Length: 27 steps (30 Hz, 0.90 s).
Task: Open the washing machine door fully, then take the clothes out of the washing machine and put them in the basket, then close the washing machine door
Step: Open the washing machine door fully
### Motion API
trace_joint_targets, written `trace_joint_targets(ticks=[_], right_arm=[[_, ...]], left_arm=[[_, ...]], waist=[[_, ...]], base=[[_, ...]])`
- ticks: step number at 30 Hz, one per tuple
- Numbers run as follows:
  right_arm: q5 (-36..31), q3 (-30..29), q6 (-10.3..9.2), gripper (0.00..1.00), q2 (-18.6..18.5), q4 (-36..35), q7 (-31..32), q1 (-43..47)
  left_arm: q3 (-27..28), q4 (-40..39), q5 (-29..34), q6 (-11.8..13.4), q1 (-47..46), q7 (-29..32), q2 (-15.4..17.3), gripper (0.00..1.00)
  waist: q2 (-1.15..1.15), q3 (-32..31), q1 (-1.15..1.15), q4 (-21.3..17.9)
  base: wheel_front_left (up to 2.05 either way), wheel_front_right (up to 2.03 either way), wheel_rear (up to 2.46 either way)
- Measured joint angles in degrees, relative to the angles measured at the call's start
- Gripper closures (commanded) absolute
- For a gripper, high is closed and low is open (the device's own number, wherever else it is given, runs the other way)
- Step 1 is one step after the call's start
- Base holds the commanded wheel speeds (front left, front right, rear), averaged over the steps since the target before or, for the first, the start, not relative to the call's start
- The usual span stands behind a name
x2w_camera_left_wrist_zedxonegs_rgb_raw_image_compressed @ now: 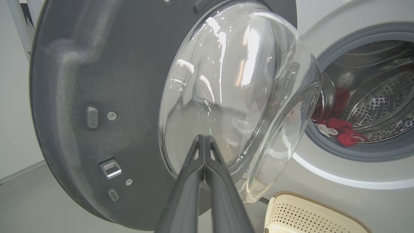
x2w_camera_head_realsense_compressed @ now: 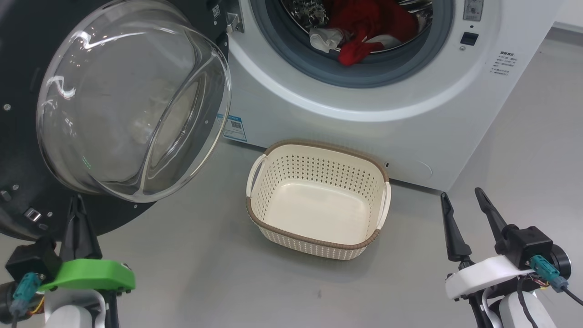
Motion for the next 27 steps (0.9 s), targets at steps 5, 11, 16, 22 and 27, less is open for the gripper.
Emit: trace_joint_targets(ticks=[5,11,16,22,27], right_arm=[[0.97,1.16,0.25,0.0,0.07,0.08,0.0,0.86],[2.19,2.67,0.25,0.0,0.12,0.0,0.0,1.4],[2.53,3.69,0.25,0.0,0.14,-0.01,0.0,1.96],[2.56,4.48,0.23,0.0,0.15,-0.01,0.0,2.45],[2.58,5.26,0.19,0.0,0.15,-0.1,0.0,3.28]], left_arm=[[-2.47,-2.81,0.79,-0.91,3.92,0.0,-0.44,1.0],[-5.84,-5.14,2.25,-1.98,7.2,0.0,-0.53,0.0],[-7.54,-6.69,3.03,-2.15,8.43,0.0,-0.65,0.0],[-9.54,-7.62,4.43,-2.41,8.9,0.0,-0.65,0.0],[-10.78,-8.11,4.54,-2.41,10.18,0.25,-0.65,0.0]], waist=[[0.0,-1.94,0.0,-0.89],[0.0,-3.32,0.0,-2.92],[0.0,-4.03,0.0,-5.18],[0.0,-4.74,0.0,-8.25],[0.0,-5.28,0.0,-10.98]], base=[[0.0,0.0,0.0],[0.0,0.0,0.0],[0.0,0.0,0.0],[0.0,0.0,0.0],[0.0,0.0,0.0]])
